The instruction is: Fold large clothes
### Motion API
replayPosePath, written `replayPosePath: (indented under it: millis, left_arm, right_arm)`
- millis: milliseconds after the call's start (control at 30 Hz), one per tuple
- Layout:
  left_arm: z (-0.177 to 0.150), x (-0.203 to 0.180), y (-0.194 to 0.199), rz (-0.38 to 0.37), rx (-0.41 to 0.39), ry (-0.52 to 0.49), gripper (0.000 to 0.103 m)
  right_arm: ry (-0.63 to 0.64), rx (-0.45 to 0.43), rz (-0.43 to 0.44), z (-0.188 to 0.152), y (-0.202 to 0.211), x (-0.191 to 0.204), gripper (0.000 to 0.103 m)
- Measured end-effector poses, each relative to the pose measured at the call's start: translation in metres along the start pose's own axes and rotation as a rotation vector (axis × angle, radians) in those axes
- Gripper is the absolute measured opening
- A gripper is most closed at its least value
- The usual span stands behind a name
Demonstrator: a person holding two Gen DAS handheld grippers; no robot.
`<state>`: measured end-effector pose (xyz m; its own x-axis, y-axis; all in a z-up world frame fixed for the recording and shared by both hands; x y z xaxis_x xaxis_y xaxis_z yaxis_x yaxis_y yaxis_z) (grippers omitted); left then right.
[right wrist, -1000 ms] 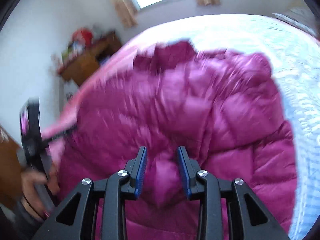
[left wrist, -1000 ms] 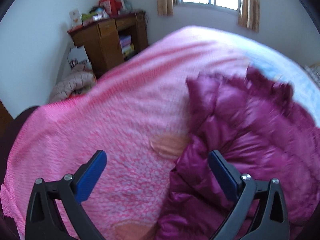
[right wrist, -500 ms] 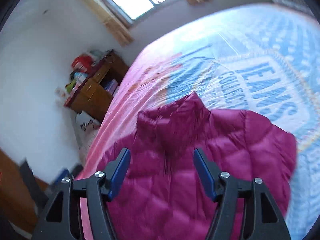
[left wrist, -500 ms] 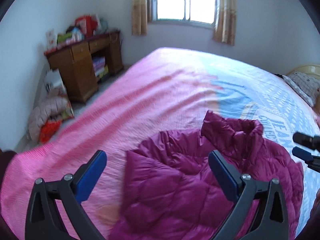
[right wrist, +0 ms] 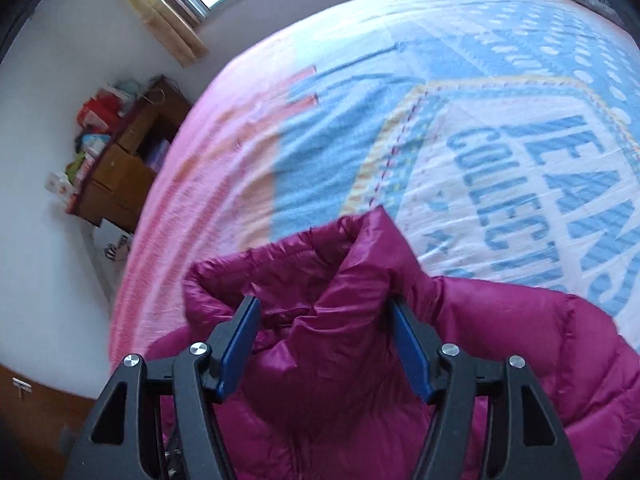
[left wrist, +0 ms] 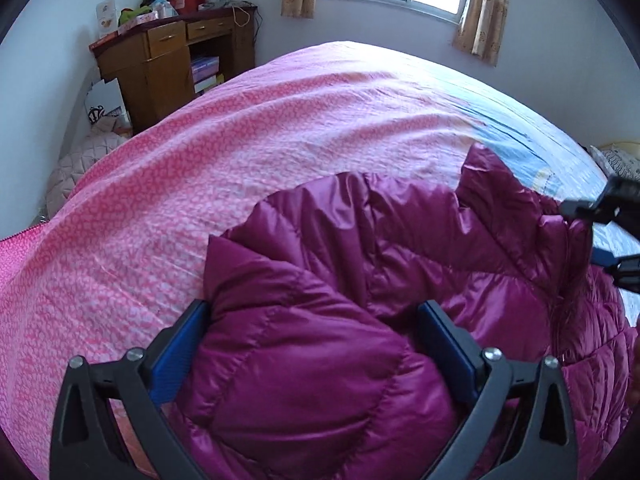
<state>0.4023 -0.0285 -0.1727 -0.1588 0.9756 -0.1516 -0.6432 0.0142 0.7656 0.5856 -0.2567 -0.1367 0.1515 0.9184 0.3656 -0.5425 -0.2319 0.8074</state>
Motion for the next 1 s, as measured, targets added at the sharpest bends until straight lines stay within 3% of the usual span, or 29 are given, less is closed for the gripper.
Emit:
replayPosePath:
  millis: [67,100,133,400,500,533,567,700,833,900,967,1000]
  left_arm:
    - [-0.002,0.0,0.001,0.007,0.002,-0.006,0.103]
    - [-0.001,-0.001,0.002,0.007,0.003,-0.006,0.103]
    - [0.0,-0.002,0.002,0.004,0.002,-0.004,0.103]
    - [0.001,0.001,0.002,-0.046,-0.005,0.03,0.103]
    - [0.002,0.004,0.004,-0.063,-0.005,0.041,0.103]
    - [0.002,0.002,0.003,-0.06,-0.003,0.039,0.103]
    - [0.002,0.002,0.003,-0.057,-0.002,0.035,0.103]
    - [0.001,0.0,0.002,-0.02,0.013,-0.012,0.103]
    - [0.0,-0.002,0.001,-0.001,0.011,-0.024,0.103]
    - [0.0,-0.001,0.002,-0.01,0.004,-0.015,0.103]
    - [0.001,0.0,0.002,-0.016,0.002,-0.007,0.103]
    - [0.001,0.0,0.003,-0.018,0.001,-0.005,0.103]
  right_arm:
    - [0.019,0.002,-0.034,-0.005,-0.001,-0.004,0.057]
    - [0.032,-0.001,-0.058,-0.006,0.001,-0.008,0.029]
    - [0.052,0.0,-0.079,-0.007,0.006,-0.013,0.017]
    - [0.112,-0.056,-0.097,-0.043,0.057,-0.051,0.01]
    - [0.098,-0.053,-0.125,-0.064,0.05,-0.078,0.01]
    - [0.107,-0.071,-0.109,-0.07,0.043,-0.083,0.004]
    - [0.154,-0.15,-0.088,-0.073,0.044,-0.084,0.004]
    - [0.15,-0.185,-0.091,-0.073,0.046,-0.086,0.004]
    - [0.141,-0.175,-0.074,-0.071,0.053,-0.082,0.007]
    - [0.066,-0.214,0.053,-0.063,0.069,-0.072,0.009]
    - [0.001,-0.26,0.172,-0.048,0.086,-0.059,0.04]
    - [-0.009,-0.266,0.198,-0.041,0.089,-0.051,0.086]
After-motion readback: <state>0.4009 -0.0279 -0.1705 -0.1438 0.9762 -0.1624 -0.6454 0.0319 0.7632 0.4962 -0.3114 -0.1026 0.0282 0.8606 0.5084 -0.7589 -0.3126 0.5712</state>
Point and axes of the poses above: each gripper's, at about its wrist camera, not at the fingertips, and y roughly against the way its jaws point, x to its left, z to its top, the point moved 6 cm from there along -y, roughly the way its jaws point, and after that the axes turned 7 degrees about y, right-handed, at the moved point
